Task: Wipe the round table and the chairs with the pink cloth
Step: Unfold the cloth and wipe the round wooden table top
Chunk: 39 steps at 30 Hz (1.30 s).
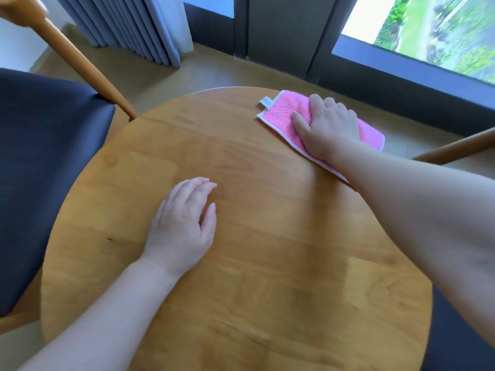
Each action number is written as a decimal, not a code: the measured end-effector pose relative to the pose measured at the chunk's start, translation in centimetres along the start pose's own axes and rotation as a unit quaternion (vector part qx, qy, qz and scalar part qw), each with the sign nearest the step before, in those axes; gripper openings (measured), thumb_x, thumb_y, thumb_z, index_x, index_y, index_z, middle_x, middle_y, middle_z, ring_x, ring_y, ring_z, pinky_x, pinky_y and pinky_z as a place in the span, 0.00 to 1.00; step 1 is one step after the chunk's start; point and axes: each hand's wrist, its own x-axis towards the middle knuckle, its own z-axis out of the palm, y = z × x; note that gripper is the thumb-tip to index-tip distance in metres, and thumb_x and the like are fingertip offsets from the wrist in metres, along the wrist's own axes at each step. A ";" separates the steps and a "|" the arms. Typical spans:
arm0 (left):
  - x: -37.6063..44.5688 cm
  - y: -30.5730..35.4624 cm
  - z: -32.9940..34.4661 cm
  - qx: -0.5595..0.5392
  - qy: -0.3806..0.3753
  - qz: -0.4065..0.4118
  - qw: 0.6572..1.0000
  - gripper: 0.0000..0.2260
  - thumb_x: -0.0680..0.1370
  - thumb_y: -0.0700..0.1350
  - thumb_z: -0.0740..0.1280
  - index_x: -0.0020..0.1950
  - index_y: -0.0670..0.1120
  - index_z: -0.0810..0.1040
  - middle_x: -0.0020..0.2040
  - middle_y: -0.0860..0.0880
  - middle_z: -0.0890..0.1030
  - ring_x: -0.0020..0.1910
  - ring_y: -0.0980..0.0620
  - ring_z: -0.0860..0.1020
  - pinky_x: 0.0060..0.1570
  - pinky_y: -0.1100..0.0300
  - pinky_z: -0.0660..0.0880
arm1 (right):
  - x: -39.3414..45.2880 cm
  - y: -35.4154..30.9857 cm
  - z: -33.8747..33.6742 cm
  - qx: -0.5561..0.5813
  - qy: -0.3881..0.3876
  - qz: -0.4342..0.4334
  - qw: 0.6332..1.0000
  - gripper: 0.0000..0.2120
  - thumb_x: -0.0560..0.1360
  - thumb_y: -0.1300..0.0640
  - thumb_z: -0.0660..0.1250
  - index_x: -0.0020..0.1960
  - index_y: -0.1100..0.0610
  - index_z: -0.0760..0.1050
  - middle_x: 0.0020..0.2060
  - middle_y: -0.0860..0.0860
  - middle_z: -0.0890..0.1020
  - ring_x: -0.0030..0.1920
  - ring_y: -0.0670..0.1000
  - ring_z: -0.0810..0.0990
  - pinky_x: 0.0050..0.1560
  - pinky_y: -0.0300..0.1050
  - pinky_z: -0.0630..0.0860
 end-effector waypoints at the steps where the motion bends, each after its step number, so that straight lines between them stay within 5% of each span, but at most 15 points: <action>1: 0.0 0.3 0.1 -0.001 -0.001 0.004 1.000 0.17 0.77 0.45 0.60 0.63 0.40 0.76 0.62 0.45 0.77 0.64 0.44 0.73 0.64 0.48 0.70 | -0.4 0.4 0.0 0.001 -0.001 0.008 1.000 0.28 0.76 0.34 0.45 0.61 0.54 0.66 0.53 0.58 0.75 0.53 0.61 0.73 0.53 0.55 0.67; 22: -2.0 3.3 1.3 -0.014 -0.039 0.105 0.994 0.21 0.77 0.48 0.56 0.63 0.40 0.76 0.62 0.44 0.77 0.64 0.44 0.73 0.64 0.50 0.70 | -11.0 6.0 0.7 0.016 -0.006 0.211 0.977 0.36 0.75 0.34 0.44 0.74 0.56 0.57 0.63 0.60 0.72 0.61 0.63 0.70 0.58 0.58 0.66; 39: -7.7 4.3 0.9 -0.017 -0.121 0.216 0.969 0.18 0.75 0.44 0.62 0.62 0.39 0.77 0.62 0.43 0.77 0.64 0.42 0.73 0.63 0.46 0.71 | -27.3 5.3 1.6 0.052 0.014 0.410 0.910 0.37 0.76 0.36 0.47 0.76 0.61 0.53 0.64 0.62 0.70 0.61 0.63 0.71 0.57 0.57 0.67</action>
